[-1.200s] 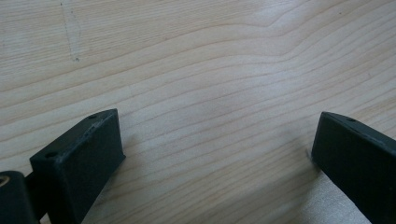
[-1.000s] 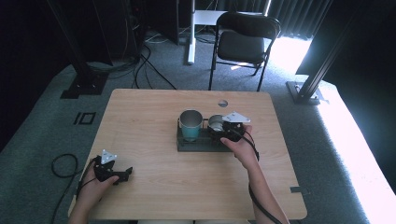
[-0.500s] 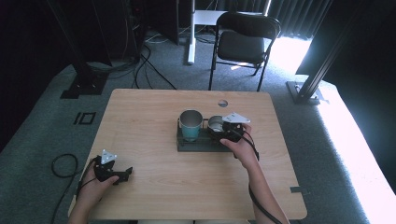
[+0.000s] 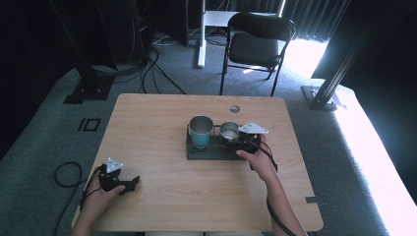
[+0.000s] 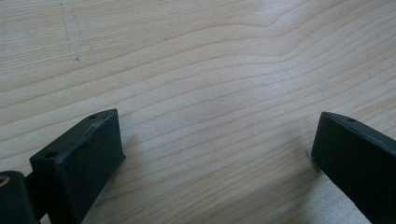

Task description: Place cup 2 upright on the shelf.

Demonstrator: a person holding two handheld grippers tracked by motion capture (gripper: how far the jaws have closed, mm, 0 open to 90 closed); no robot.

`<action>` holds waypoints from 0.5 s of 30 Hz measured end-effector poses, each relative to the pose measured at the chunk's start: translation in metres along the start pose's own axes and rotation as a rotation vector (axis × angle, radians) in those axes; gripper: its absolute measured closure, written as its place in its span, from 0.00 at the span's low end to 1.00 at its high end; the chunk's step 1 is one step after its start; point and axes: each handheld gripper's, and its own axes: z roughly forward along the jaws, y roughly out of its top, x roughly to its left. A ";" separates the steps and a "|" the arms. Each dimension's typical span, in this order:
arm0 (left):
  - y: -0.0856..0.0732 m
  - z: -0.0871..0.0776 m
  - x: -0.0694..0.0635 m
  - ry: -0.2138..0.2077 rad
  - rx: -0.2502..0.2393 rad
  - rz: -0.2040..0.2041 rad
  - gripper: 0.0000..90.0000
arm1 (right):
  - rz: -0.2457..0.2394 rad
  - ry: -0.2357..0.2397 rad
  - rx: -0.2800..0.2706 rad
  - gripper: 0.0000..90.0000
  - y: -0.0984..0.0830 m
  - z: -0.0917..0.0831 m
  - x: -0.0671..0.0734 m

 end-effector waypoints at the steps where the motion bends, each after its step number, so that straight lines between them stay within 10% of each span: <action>1: 0.000 0.000 0.000 0.000 0.000 0.000 0.03 | 0.000 0.000 -0.001 0.13 -0.001 -0.001 0.000; 15: 0.000 0.000 0.000 0.000 0.001 0.000 0.03 | 0.014 0.003 -0.023 0.13 -0.011 -0.020 -0.009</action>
